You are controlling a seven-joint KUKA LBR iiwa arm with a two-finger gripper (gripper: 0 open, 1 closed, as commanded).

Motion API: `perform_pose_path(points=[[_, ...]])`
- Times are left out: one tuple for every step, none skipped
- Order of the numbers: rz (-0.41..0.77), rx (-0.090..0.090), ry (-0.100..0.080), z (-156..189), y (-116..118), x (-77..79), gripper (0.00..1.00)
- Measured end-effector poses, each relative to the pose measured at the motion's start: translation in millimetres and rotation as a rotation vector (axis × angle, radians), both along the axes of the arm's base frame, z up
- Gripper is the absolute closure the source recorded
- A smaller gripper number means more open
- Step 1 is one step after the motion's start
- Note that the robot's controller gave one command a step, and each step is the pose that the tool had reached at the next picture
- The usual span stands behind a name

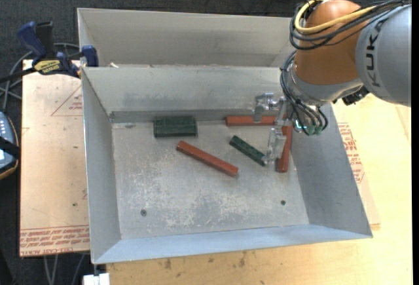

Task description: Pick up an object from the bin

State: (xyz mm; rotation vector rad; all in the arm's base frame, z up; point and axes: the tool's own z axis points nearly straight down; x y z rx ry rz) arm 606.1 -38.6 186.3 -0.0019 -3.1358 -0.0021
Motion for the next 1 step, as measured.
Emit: perform_pose_path(points=[[-0.116, 0.0, -0.009, -119.0, -3.7, -14.9, 0.0]])
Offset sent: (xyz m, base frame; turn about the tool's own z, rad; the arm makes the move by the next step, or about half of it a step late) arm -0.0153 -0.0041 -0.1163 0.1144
